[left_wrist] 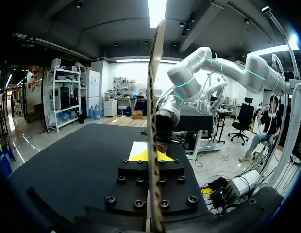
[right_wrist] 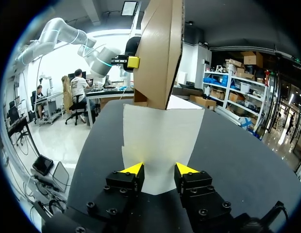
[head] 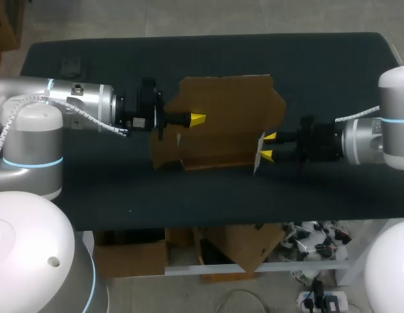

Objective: Assemble the packaging by folding the flat box into shape, placing the metal phone stand inside, and closing the box properly

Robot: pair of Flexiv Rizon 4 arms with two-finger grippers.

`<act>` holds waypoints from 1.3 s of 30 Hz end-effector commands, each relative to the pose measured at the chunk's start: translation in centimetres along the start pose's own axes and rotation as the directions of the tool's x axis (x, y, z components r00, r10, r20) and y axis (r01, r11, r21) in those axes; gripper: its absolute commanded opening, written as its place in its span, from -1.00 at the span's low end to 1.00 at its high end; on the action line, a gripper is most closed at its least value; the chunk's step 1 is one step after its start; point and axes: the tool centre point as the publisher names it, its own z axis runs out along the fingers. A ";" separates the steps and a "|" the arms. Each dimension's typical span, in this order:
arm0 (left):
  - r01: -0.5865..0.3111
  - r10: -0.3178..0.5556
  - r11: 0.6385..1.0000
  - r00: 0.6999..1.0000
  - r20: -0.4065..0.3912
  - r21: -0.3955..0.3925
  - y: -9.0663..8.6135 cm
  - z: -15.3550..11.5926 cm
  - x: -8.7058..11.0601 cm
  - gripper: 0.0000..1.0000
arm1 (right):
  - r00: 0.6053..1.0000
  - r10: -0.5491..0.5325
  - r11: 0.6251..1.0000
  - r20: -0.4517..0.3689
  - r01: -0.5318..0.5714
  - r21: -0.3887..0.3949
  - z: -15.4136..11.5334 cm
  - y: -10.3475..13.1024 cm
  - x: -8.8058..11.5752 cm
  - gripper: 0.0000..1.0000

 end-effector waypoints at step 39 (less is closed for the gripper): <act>0.000 0.000 1.000 1.000 -0.002 -0.001 0.5 0.1 -0.1 -1.00 | 0.983 0.119 0.993 0.136 -0.115 -0.042 2.0 0.6 -0.4 -0.08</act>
